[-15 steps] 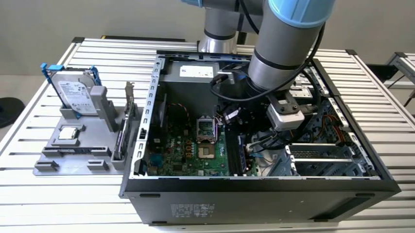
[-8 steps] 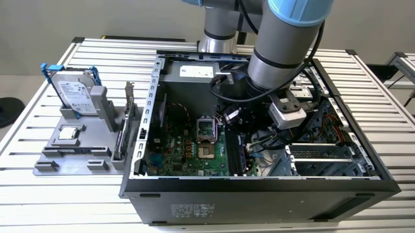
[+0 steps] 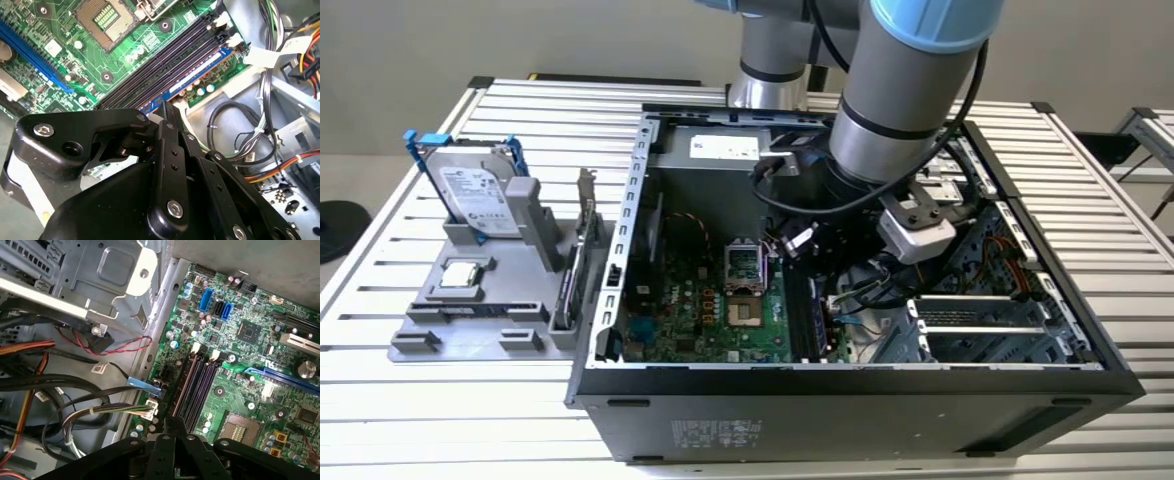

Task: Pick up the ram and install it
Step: 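Press down the ram until it locks into place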

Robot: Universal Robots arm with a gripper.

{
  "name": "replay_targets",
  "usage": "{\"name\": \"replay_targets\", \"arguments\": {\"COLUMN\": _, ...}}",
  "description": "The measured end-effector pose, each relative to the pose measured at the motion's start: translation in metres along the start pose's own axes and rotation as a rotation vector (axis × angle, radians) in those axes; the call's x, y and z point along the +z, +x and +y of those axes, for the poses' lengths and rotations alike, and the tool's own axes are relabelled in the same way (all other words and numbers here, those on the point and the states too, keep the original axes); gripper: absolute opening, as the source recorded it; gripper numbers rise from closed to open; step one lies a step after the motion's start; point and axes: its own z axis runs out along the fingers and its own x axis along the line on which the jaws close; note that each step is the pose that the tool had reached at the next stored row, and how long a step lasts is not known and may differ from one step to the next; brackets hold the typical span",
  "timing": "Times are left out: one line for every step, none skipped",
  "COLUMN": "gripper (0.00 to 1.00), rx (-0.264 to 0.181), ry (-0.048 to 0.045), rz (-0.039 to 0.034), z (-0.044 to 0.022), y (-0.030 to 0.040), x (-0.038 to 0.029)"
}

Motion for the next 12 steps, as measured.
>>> {"name": "replay_targets", "arguments": {"gripper": 0.0, "rx": -0.01, "ry": -0.0003, "rz": 0.0002, "z": -0.0002, "y": 0.0001, "x": 0.0}}
{"name": "replay_targets", "arguments": {"gripper": 0.0, "rx": -0.02, "ry": -0.0004, "rz": 0.0004, "z": -0.0004, "y": 0.0001, "x": 0.0}}
{"name": "replay_targets", "arguments": {"gripper": 0.0, "rx": -0.031, "ry": -0.0007, "rz": 0.0005, "z": -0.0006, "y": 0.0002, "x": 0.0}}
{"name": "replay_targets", "arguments": {"gripper": 0.0, "rx": -0.041, "ry": -0.0011, "rz": 0.0006, "z": -0.0008, "y": 0.0003, "x": 0.0}}
{"name": "replay_targets", "arguments": {"gripper": 0.0, "rx": -0.05, "ry": -0.0013, "rz": 0.0007, "z": -0.0009, "y": 0.0003, "x": 0.0}}
{"name": "replay_targets", "arguments": {"gripper": 0.0, "rx": -0.059, "ry": -0.0016, "rz": 0.0009, "z": -0.0009, "y": 0.0003, "x": 0.0}}
{"name": "replay_targets", "arguments": {"gripper": 0.0, "rx": -0.069, "ry": -0.0017, "rz": 0.001, "z": -0.001, "y": 0.0003, "x": 0.0}}
{"name": "replay_targets", "arguments": {"gripper": 0.0, "rx": -0.079, "ry": -0.002, "rz": 0.0013, "z": -0.0011, "y": 0.0003, "x": 0.0}}
{"name": "replay_targets", "arguments": {"gripper": 0.0, "rx": -0.089, "ry": -0.0022, "rz": 0.0014, "z": -0.0011, "y": 0.0003, "x": 0.0}}
{"name": "replay_targets", "arguments": {"gripper": 0.0, "rx": -0.099, "ry": -0.0024, "rz": 0.0015, "z": -0.0011, "y": 0.0003, "x": 0.0}}
{"name": "replay_targets", "arguments": {"gripper": 0.0, "rx": -0.108, "ry": -0.0026, "rz": 0.0017, "z": -0.0013, "y": 0.0003, "x": 0.0}}
{"name": "replay_targets", "arguments": {"gripper": 0.0, "rx": -0.118, "ry": -0.0029, "rz": 0.0019, "z": -0.0016, "y": 0.0004, "x": 0.0}}
